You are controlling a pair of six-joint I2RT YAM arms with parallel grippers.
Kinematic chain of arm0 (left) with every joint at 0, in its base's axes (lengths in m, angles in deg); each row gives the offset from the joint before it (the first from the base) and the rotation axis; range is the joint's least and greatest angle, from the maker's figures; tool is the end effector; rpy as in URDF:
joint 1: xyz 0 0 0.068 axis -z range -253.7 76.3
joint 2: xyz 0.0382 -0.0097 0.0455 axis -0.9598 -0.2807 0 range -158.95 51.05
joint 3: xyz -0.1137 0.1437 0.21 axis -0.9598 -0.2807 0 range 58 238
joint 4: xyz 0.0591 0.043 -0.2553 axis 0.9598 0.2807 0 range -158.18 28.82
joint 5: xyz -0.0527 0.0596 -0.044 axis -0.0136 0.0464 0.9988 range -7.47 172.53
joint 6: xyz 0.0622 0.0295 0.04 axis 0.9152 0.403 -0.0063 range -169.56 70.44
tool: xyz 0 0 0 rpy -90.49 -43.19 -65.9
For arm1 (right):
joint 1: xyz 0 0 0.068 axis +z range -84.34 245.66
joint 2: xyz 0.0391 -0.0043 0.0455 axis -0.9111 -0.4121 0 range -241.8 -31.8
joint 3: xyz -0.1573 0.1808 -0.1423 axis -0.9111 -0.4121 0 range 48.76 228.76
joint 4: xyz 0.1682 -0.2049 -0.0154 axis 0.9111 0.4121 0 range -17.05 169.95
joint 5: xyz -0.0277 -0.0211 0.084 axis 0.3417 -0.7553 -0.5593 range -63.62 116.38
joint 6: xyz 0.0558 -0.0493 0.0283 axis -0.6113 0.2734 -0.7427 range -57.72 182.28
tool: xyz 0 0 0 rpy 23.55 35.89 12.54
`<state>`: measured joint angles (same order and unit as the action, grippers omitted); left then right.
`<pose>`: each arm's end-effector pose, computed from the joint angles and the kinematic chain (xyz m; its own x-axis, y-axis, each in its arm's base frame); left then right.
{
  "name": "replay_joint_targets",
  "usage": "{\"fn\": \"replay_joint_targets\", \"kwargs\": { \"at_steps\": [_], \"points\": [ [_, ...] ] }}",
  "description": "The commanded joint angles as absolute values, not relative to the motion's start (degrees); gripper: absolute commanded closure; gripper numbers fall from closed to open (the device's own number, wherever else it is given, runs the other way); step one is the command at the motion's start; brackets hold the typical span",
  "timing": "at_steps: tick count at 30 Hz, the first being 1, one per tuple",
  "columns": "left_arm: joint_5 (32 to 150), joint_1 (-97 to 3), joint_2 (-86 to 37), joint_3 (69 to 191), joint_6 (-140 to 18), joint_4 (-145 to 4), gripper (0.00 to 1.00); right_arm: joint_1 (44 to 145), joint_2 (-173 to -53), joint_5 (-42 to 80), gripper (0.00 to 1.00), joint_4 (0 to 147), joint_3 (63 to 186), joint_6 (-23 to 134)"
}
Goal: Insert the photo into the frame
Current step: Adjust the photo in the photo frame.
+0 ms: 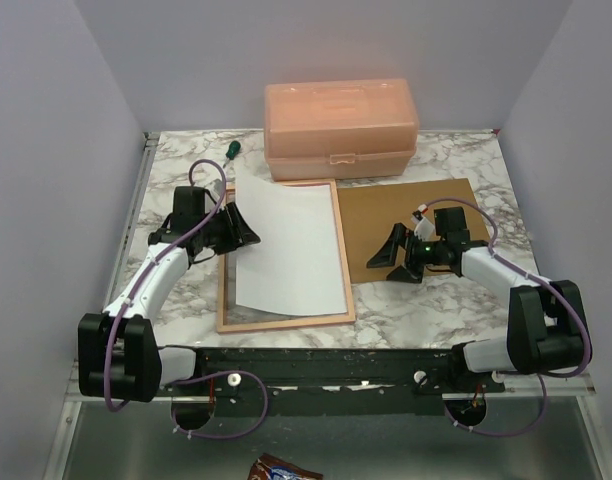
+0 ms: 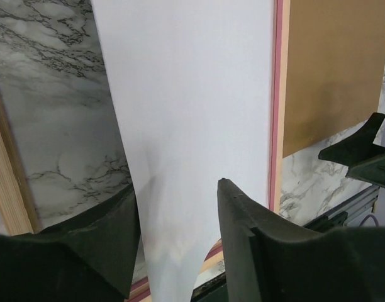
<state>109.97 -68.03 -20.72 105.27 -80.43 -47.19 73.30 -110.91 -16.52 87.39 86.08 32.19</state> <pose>0.2774 -0.0592 0.2250 -0.8190 -0.3764 -0.4331 -0.0129 0.7667 -0.6419 0.2555 0.0813 0.1540 -0.9497 0.2432 -0.1973 0.0042 0.6400 0.7683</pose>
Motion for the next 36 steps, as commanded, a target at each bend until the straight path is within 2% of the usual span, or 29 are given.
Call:
{"fn": "replay_joint_targets", "kwargs": {
  "at_steps": [1, 3, 14, 22, 30, 34, 36],
  "points": [
    [107.5, -68.3, -19.3, 105.5, -78.9, -45.7, 0.46, 74.4, -111.6, -15.8, 0.0, 85.7, 85.2, 31.2],
    [106.9, -68.3, -19.2, 105.5, -78.7, -45.1, 0.42, 74.9, -111.8, -15.6, 0.0, 85.5, 85.2, 31.0],
    [97.6, -68.3, -15.6, 107.0, -76.4, -38.8, 0.33, 79.5, -112.9, -12.5, 0.0, 84.5, 85.9, 29.1],
    [93.4, -68.2, -10.7, 108.7, -75.9, -35.1, 0.31, 84.6, -115.4, -10.2, 0.0, 81.9, 86.4, 26.7],
    [98.5, -68.2, -4.7, 112.1, -76.4, -33.6, 0.3, 89.9, -118.7, -7.7, 0.02, 79.7, 87.4, 24.3],
    [103.6, -68.3, -1.6, 113.8, -77.8, -34.5, 0.3, 93.2, -121.1, -5.4, 0.06, 79.5, 88.7, 23.5],
    [106.4, -68.3, -0.2, 114.5, -78.8, -35.1, 0.3, 95.3, -122.6, -3.4, 0.12, 79.7, 89.9, 23.2]
  ]
}}
